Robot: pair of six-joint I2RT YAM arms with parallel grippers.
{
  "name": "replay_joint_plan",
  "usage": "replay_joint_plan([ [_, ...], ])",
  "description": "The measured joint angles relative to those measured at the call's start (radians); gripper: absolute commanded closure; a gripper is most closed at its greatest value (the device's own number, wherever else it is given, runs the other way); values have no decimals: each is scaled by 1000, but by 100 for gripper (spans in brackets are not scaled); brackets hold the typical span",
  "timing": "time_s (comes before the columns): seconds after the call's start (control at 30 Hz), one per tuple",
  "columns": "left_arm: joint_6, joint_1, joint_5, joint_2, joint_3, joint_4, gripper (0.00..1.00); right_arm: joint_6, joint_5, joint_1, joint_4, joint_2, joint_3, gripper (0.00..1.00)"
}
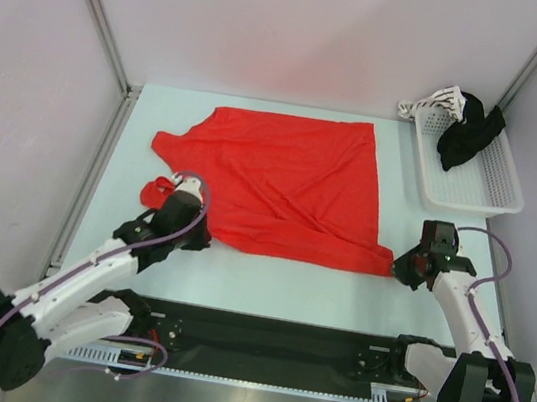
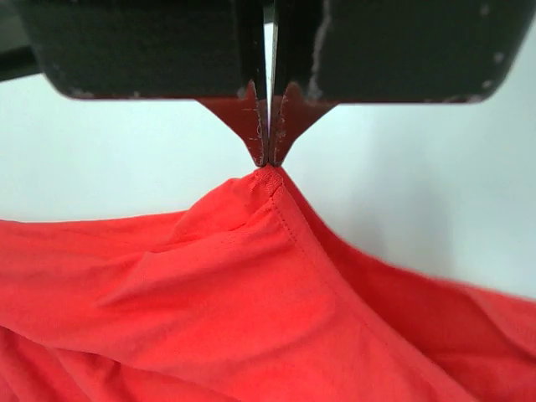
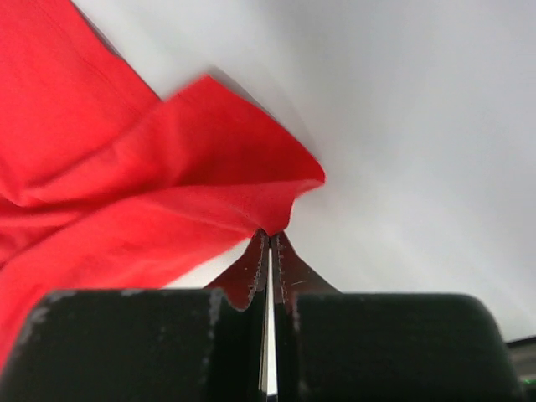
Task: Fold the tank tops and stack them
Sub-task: Flatten the tank top out
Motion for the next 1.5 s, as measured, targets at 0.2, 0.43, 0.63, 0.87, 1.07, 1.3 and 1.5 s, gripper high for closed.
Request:
replay_joint_plan([
  [0.2, -94, 0, 11, -192, -134, -22, 100, 26, -18, 13, -56, -96, -85, 94],
  [0.43, -111, 2, -14, -122, -139, -19, 100, 20, -3, 13, -58, -84, -39, 95],
  [0.63, -127, 64, -24, -105, -139, 4, 100, -38, 0, 14, 14, 119, 127, 99],
  [0.87, -143, 173, -31, -175, -164, 15, 100, -94, -29, 53, 105, 322, 234, 99],
  [1.07, -148, 183, -30, -187, -189, 33, 100, -150, -54, 112, 144, 429, 324, 61],
  [1.3, -153, 190, -27, -173, -195, 53, 100, -221, -74, 114, 194, 349, 271, 55],
  [1.5, -151, 192, -29, -175, -195, 53, 99, -259, -68, 99, 181, 222, 185, 66],
])
